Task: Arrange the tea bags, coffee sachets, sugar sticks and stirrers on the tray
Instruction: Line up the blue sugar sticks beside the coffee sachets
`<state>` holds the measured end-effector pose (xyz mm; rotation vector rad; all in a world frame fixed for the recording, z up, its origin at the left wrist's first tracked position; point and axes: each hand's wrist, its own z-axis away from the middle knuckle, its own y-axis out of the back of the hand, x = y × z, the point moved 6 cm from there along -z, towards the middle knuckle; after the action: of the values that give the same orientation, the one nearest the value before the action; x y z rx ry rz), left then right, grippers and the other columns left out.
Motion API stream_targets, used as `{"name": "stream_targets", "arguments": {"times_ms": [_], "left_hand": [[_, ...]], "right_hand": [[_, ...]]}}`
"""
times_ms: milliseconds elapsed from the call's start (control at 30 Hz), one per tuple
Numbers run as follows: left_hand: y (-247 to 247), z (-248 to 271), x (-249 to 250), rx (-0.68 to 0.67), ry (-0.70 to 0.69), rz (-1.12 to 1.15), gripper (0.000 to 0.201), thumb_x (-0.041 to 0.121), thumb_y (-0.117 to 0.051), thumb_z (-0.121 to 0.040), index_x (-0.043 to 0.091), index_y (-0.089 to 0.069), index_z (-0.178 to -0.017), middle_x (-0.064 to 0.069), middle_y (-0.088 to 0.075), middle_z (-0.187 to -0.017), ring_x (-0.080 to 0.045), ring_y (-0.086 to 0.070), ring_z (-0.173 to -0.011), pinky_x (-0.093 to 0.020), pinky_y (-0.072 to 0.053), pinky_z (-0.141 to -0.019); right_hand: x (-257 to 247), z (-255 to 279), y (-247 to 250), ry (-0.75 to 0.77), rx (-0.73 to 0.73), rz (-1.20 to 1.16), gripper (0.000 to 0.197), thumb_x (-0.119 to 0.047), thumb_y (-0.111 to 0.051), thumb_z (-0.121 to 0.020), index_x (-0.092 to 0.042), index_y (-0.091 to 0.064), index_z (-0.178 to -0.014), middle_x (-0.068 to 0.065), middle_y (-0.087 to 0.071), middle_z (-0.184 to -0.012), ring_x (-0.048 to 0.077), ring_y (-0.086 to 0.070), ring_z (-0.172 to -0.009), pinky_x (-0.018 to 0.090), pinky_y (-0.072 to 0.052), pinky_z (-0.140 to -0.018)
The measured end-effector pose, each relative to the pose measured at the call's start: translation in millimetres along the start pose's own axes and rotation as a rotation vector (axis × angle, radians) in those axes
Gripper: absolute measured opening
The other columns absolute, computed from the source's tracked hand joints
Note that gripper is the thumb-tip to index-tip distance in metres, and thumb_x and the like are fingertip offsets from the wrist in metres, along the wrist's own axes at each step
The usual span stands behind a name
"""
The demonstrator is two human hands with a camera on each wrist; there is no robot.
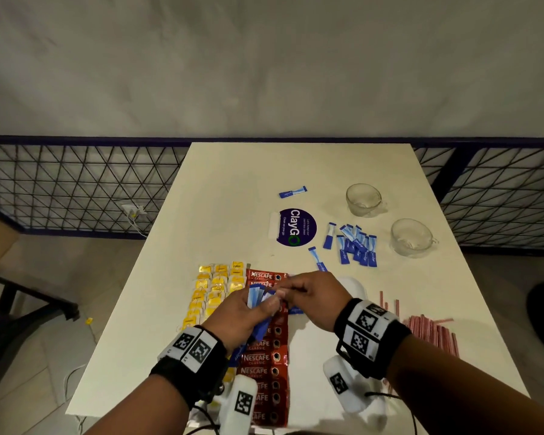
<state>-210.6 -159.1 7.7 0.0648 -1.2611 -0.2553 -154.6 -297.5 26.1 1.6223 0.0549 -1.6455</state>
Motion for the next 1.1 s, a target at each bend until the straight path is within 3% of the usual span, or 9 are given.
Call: {"name": "stream_targets", "arguments": {"times_ms": [167, 367, 467, 533, 667, 800, 900, 1000, 1100], "left_hand": [[-2, 1, -6, 0.018, 0.053, 0.110, 0.046, 0.057, -0.049, -0.091, 0.015, -0.059, -0.074, -0.007, -0.057, -0.059, -0.019, -0.045, -0.045, -0.027, -0.040, -0.048], [24, 2, -23, 0.263, 0.164, 0.247, 0.049, 0.050, -0.047, -0.095, 0.016, -0.052, -0.060, -0.009, -0.044, -0.052, -0.020, -0.038, -0.043, -0.029, -0.034, -0.048], [30, 1, -6, 0.326, 0.030, -0.030, 0.033, 0.042, -0.050, -0.096, 0.019, -0.057, -0.075, -0.001, -0.053, -0.057, -0.016, -0.047, -0.049, -0.032, -0.040, -0.053], [25, -1, 10, 0.301, -0.103, -0.264, 0.013, 0.039, -0.053, -0.095, 0.033, -0.060, -0.086, 0.011, -0.059, -0.065, -0.004, -0.053, -0.058, -0.023, -0.042, -0.060], [9, -4, 19, 0.217, -0.205, -0.426, 0.007, 0.035, -0.057, -0.094, 0.036, -0.063, -0.097, 0.016, -0.064, -0.079, 0.007, -0.057, -0.074, -0.011, -0.040, -0.064], [17, -1, -6, 0.318, -0.025, 0.028, 0.037, 0.055, -0.054, -0.089, 0.019, -0.064, -0.085, 0.005, -0.055, -0.060, -0.011, -0.047, -0.051, -0.032, -0.040, -0.055], [15, 3, -15, 0.252, 0.113, 0.280, 0.061, 0.066, -0.054, -0.081, 0.006, -0.064, -0.080, -0.005, -0.047, -0.051, -0.019, -0.042, -0.044, -0.030, -0.037, -0.050], [11, -3, -8, 0.218, 0.111, 0.407, 0.049, 0.053, -0.065, -0.079, 0.004, -0.064, -0.084, -0.005, -0.042, -0.049, -0.018, -0.038, -0.042, -0.027, -0.035, -0.047], [7, -10, -4, 0.255, 0.073, 0.462, 0.019, 0.022, -0.070, -0.086, 0.007, -0.061, -0.092, -0.005, -0.041, -0.050, -0.018, -0.036, -0.043, -0.026, -0.033, -0.047]], "right_hand": [[4, 2, 12, -0.040, 0.103, -0.105, 0.016, -0.027, -0.061, -0.093, -0.026, -0.074, -0.101, -0.017, -0.068, -0.071, -0.008, -0.061, -0.069, 0.010, -0.043, -0.065], [2, 9, 25, -0.018, 0.163, -0.242, 0.016, -0.023, -0.059, -0.094, -0.036, -0.068, -0.089, -0.012, -0.072, -0.079, 0.003, -0.056, -0.057, 0.020, -0.050, -0.062], [4, 7, 21, -0.136, 0.178, -0.299, 0.009, -0.034, -0.053, -0.096, -0.031, -0.061, -0.097, -0.006, -0.070, -0.072, 0.006, -0.053, -0.052, 0.024, -0.046, -0.058], [3, 7, 14, -0.176, 0.130, -0.377, 0.018, -0.037, -0.048, -0.098, -0.025, -0.060, -0.103, -0.002, -0.068, -0.066, 0.011, -0.051, -0.050, 0.024, -0.043, -0.055], [-4, 9, 12, -0.154, 0.133, -0.529, 0.021, -0.022, -0.050, -0.099, -0.007, -0.064, -0.092, 0.002, -0.066, -0.063, 0.016, -0.050, -0.048, 0.023, -0.043, -0.053], [-1, 12, 22, -0.147, 0.201, -0.578, 0.018, -0.004, -0.051, -0.096, -0.007, -0.063, -0.082, 0.002, -0.069, -0.067, 0.013, -0.055, -0.051, 0.024, -0.049, -0.057], [-3, 17, 28, -0.089, 0.200, -0.565, 0.015, -0.002, -0.056, -0.093, -0.007, -0.063, -0.081, 0.002, -0.071, -0.072, 0.013, -0.057, -0.054, 0.024, -0.053, -0.060], [-7, 23, 28, -0.053, 0.183, -0.523, 0.013, -0.006, -0.057, -0.093, -0.006, -0.062, -0.081, 0.000, -0.071, -0.074, 0.010, -0.058, -0.054, 0.018, -0.049, -0.056], [-9, 28, 27, -0.060, 0.146, -0.433, 0.013, -0.009, -0.057, -0.094, -0.009, -0.061, -0.081, -0.004, -0.070, -0.074, 0.005, -0.059, -0.053, 0.011, -0.044, -0.049]]}}
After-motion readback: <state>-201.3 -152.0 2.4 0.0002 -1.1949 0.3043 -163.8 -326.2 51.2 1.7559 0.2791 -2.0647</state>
